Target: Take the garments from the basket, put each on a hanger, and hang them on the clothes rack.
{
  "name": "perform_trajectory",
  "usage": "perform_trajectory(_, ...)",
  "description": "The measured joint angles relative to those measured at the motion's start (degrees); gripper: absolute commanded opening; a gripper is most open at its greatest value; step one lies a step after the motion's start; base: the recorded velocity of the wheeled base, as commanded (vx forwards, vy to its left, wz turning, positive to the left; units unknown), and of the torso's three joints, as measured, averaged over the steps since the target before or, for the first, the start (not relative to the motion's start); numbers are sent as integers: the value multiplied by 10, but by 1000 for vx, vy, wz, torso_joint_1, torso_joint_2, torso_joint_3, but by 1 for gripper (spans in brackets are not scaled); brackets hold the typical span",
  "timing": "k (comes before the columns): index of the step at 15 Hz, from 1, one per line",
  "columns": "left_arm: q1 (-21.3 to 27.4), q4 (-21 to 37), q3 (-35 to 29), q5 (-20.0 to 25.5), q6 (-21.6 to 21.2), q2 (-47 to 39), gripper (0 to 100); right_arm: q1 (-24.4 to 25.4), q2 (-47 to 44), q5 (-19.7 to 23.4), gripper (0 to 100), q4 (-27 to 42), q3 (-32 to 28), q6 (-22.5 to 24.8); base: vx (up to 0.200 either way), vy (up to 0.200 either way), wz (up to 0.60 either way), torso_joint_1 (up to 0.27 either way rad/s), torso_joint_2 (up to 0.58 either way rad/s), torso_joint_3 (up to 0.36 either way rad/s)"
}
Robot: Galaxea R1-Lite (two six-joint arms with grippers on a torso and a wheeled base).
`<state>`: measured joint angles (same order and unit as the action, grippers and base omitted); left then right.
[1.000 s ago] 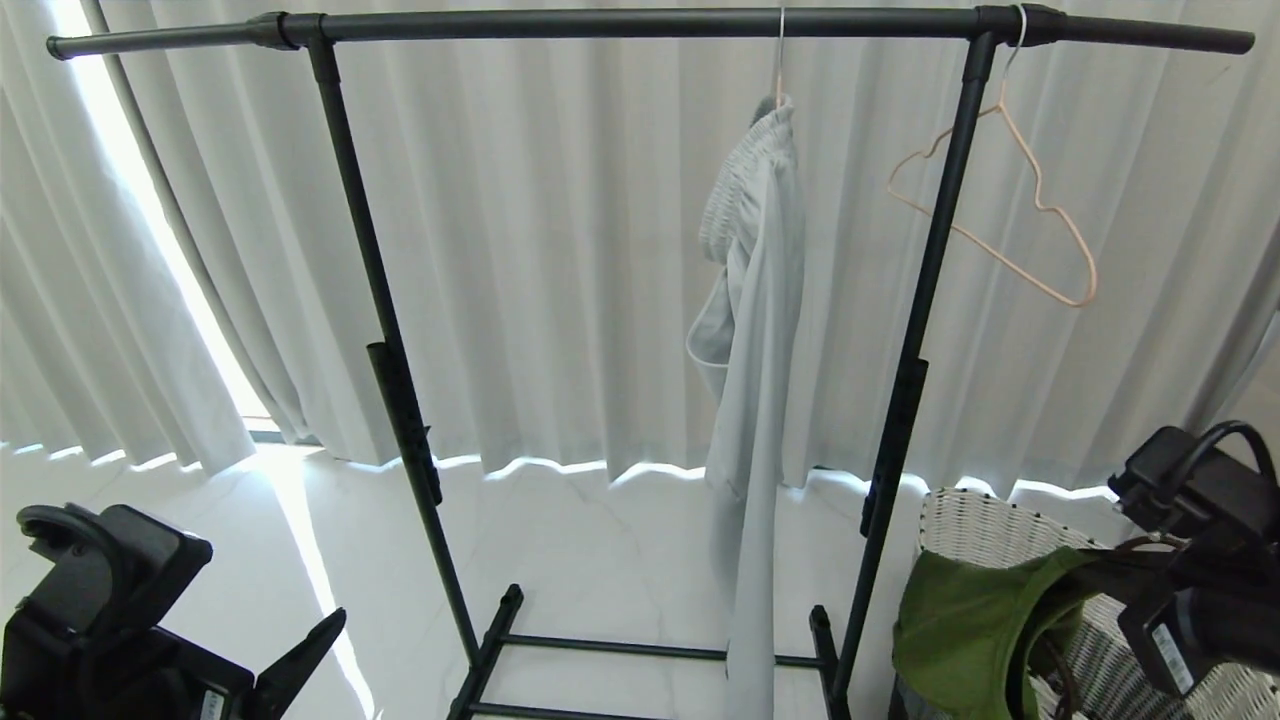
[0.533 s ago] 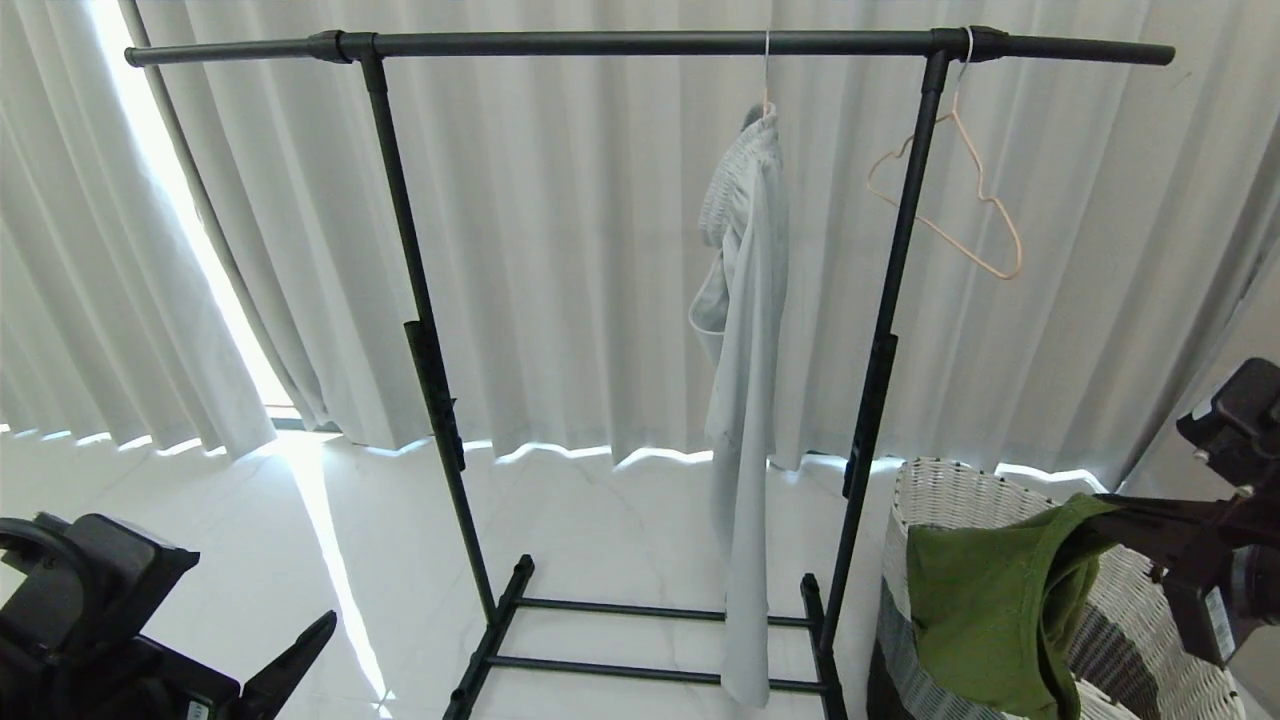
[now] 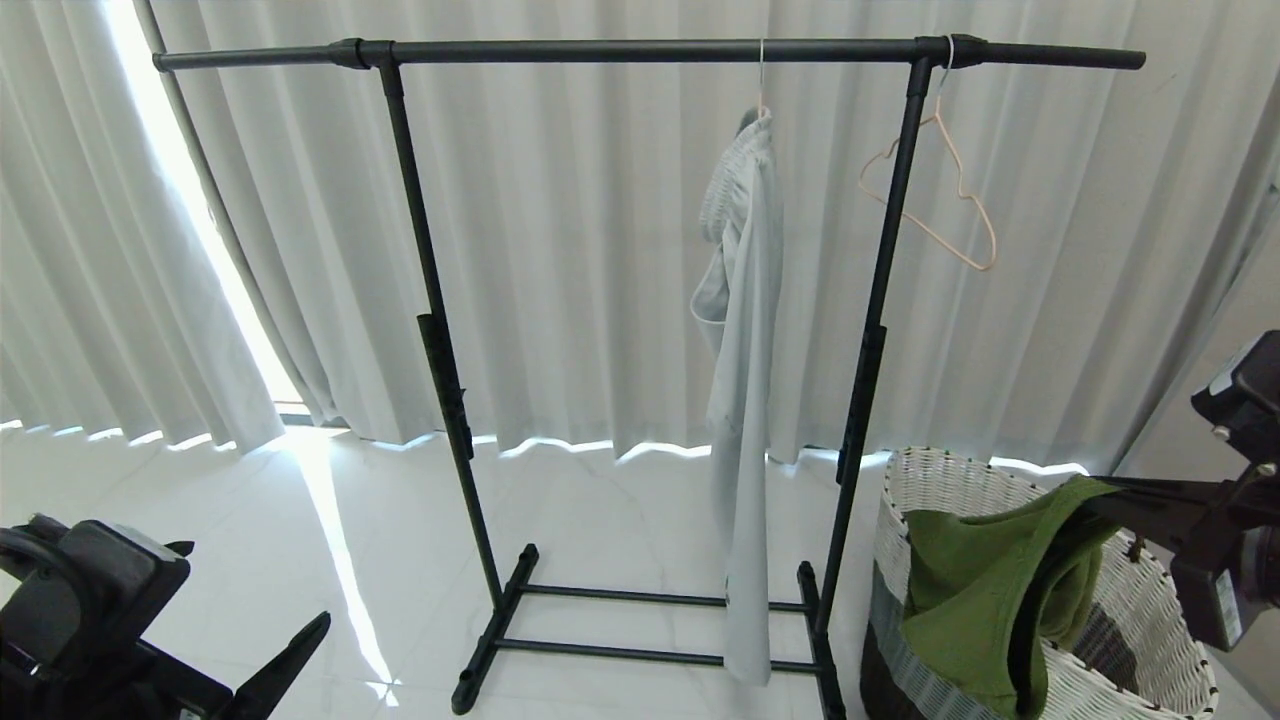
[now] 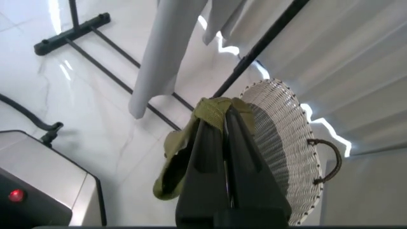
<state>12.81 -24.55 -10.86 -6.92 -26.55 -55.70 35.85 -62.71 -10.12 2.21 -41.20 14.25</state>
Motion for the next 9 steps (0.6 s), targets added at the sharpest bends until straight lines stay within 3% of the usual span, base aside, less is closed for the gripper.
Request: perform_trajectory(9,1,0,-34,4,3,-24,100,0,-10,1,0,-1,-14,0,0,200,0,4,2,3)
